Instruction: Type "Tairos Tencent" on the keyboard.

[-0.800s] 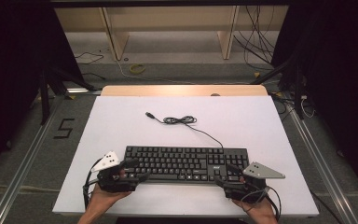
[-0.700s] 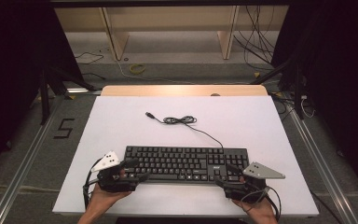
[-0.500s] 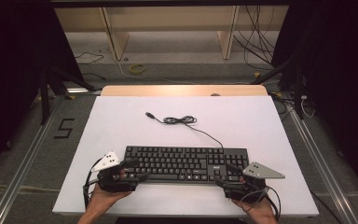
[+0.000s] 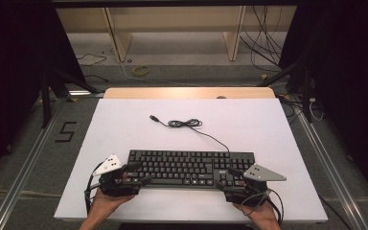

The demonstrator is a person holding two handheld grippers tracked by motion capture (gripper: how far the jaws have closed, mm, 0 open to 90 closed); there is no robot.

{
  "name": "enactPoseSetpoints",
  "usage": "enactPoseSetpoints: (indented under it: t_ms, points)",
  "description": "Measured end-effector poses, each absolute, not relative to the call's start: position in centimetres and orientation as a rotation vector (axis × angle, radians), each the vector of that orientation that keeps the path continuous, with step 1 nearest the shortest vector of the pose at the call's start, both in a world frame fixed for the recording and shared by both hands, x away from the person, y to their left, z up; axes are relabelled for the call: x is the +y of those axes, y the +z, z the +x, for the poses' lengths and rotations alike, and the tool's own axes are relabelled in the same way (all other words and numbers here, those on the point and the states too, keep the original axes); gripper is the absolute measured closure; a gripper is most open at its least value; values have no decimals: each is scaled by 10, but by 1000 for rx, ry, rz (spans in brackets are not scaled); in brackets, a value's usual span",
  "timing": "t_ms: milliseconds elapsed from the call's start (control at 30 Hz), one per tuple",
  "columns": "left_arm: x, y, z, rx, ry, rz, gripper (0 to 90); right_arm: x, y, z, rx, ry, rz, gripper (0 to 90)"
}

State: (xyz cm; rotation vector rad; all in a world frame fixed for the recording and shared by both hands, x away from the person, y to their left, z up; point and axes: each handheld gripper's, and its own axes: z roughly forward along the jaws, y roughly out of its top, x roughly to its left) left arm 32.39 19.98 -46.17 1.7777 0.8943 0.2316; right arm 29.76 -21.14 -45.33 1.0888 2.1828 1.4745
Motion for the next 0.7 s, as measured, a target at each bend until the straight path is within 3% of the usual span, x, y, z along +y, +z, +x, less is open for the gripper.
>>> enactPoseSetpoints:
  t_ms: [700]
  points:
    - [210, -465, 330, 999, 272, 1764, 272, -175, -448, 319, 2259, 1454, 1029, 307]
